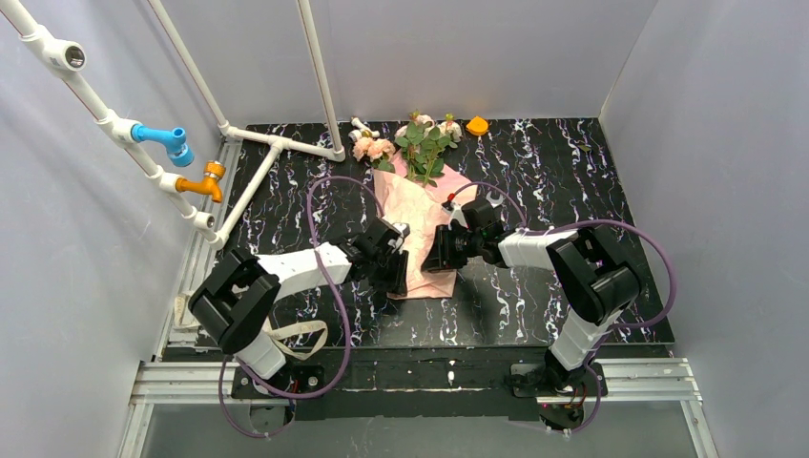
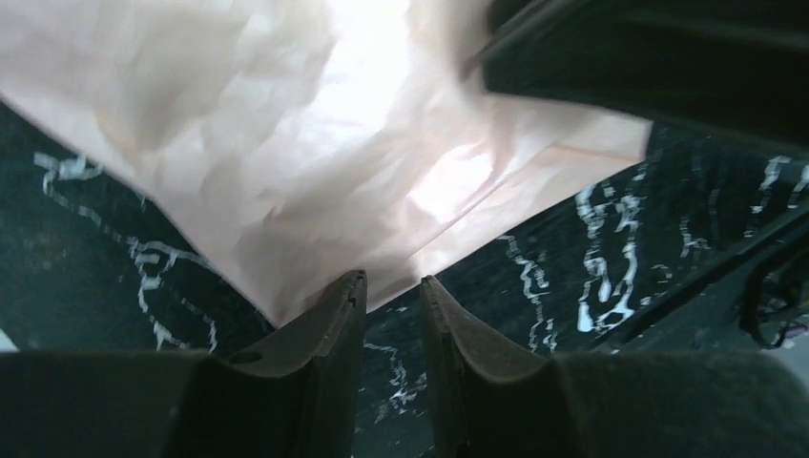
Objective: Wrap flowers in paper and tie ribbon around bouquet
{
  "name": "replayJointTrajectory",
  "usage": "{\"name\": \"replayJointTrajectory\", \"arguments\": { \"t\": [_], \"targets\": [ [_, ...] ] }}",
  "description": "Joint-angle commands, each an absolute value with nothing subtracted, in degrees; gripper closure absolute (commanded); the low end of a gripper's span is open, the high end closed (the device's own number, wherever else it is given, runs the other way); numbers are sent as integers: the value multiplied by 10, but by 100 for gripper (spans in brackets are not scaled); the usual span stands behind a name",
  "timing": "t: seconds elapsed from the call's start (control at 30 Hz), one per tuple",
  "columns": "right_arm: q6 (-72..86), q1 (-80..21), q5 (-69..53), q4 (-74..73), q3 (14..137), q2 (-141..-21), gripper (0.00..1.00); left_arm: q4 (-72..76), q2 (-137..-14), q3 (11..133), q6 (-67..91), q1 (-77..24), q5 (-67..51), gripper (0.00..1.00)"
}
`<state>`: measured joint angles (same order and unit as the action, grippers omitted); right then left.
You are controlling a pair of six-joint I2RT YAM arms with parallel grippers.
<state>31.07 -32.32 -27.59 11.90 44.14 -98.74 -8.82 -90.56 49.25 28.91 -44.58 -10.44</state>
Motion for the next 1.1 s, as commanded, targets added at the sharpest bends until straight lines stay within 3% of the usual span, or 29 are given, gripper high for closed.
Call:
{"name": "replayJointTrajectory", "arguments": {
  "t": [0.0,0.2,0.43,1.07],
  "targets": [
    [287,-325,-258,98,453,-1010,63,-133,-896,457,343,-452,-71,74],
    [281,-325,-254,90,455,-1012,63,-177,-836,431,353,-454,-56,74],
    [281,-325,-254,89,452,-1010,63,-271,-796,557,319,-454,42,68],
    [274,-325,-271,97,439,-1020,64,-240,-1111,769,322,-343,49,81]
  ]
}}
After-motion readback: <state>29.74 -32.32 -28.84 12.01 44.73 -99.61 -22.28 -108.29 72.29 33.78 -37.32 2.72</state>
